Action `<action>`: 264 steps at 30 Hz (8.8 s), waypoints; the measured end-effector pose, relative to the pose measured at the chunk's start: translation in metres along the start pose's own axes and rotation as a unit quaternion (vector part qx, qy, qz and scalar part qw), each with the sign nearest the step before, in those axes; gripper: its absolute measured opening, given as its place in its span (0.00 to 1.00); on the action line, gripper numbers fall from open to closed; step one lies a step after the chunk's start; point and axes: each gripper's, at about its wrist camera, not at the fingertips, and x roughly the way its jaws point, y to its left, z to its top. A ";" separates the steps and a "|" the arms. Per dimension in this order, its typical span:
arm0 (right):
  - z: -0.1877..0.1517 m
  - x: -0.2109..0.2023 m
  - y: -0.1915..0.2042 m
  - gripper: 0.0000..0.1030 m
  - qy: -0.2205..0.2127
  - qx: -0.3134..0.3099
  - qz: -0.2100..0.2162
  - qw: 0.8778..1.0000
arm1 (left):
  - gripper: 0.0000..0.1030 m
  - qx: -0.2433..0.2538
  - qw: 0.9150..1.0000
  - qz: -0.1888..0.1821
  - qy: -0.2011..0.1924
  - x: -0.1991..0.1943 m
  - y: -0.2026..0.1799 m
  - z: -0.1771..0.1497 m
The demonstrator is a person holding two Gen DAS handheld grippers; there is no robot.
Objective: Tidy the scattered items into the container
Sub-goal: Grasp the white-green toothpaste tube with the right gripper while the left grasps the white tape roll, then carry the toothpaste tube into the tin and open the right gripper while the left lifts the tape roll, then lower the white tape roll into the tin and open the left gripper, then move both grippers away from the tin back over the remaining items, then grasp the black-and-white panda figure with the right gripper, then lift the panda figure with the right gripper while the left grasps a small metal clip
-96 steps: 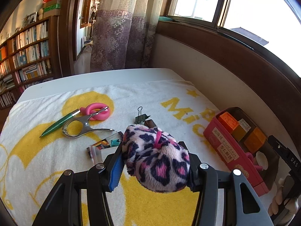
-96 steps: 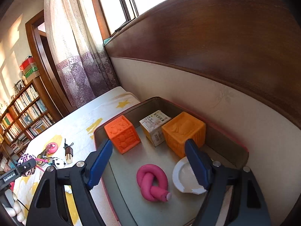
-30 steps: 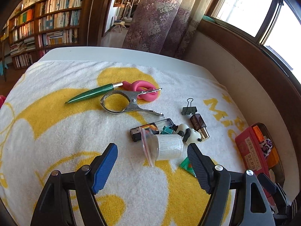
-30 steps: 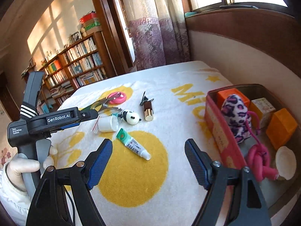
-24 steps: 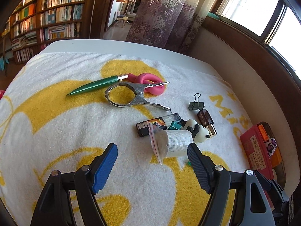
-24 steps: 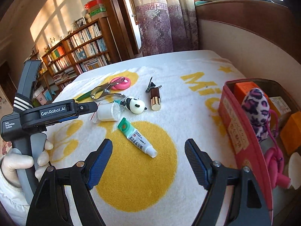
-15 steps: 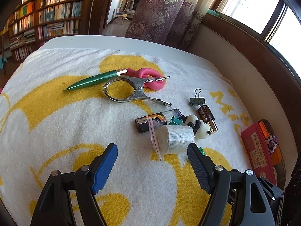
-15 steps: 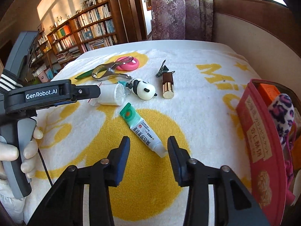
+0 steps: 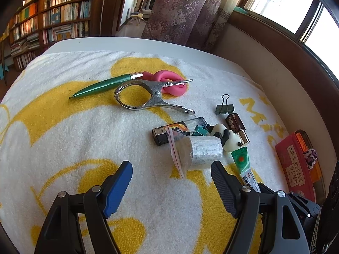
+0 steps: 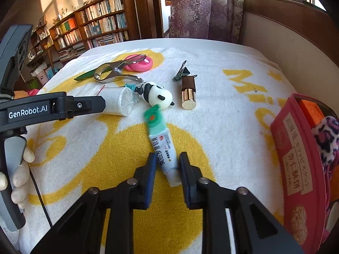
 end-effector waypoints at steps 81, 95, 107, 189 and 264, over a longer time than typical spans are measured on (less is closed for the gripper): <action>-0.078 -0.182 -0.158 0.20 -0.193 0.257 -0.131 0.938 | 0.44 0.079 0.995 -0.044 -0.047 -0.036 -0.076 -0.016; -0.100 -0.196 -0.171 0.72 -0.221 0.281 -0.132 0.925 | 0.44 0.128 0.989 -0.060 -0.044 -0.046 -0.130 -0.025; -0.104 -0.206 -0.174 0.72 -0.240 0.297 -0.105 0.918 | 0.44 0.200 0.974 -0.100 -0.035 -0.048 -0.208 -0.035; 0.047 -0.018 0.031 0.65 -0.071 -0.053 -0.018 0.996 | 0.77 -0.024 0.997 0.020 -0.070 -0.049 0.038 0.001; 0.007 -0.041 -0.042 0.32 -0.097 0.140 0.031 0.985 | 0.19 0.094 0.994 0.050 -0.023 0.023 -0.042 0.013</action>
